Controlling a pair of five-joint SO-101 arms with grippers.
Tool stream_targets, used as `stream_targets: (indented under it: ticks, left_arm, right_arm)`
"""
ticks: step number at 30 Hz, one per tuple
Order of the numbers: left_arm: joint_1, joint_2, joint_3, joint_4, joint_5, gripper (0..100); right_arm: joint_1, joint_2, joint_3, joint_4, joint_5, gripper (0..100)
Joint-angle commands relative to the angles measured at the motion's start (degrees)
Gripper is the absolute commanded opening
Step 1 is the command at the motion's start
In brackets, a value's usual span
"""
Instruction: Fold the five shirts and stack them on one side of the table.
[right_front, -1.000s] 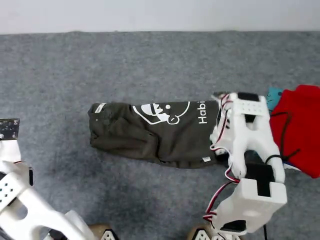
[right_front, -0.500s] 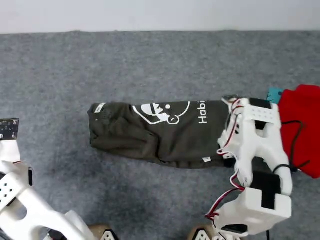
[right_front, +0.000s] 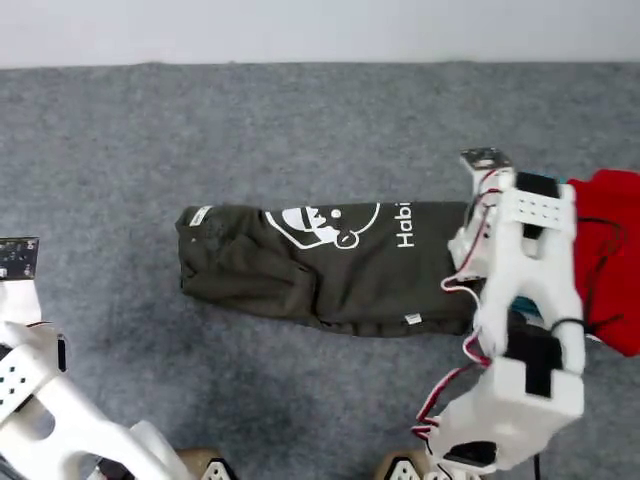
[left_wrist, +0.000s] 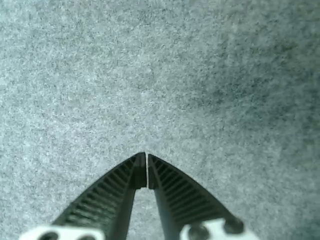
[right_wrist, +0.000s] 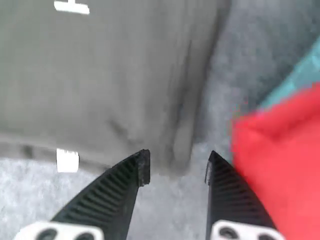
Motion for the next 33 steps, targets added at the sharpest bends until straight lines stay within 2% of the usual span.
stream_targets:
  ticks: [1, 8, 13, 21, 27, 33]
  left_arm:
    - [0.26, -1.85, -0.31, 0.35, -0.26, 2]
    - [0.26, -1.85, -0.31, 0.35, -0.26, 2]
    - [0.26, -1.67, -0.22, 0.35, -0.26, 2]
    - [0.26, -2.02, -0.22, 0.35, -0.26, 2]
    - [0.26, -2.02, -0.31, 0.26, -0.26, 2]
    - [0.26, -2.02, -0.4, 0.09, -0.26, 2]
  right_arm:
    - [-1.89, 4.0, -2.81, -4.53, -3.08, 19.3]
    - [-2.33, 13.14, -3.16, -6.99, -3.96, 18.4]
    - [-2.24, 14.9, -7.12, -4.53, -3.96, 0.2]
    - [-4.79, 7.87, -14.95, 5.58, -3.08, 0.9]
    - [-15.78, -0.84, -16.7, 11.3, -1.41, 0.9]
    - [-30.11, -8.92, -17.14, 11.47, -1.58, 0.9]
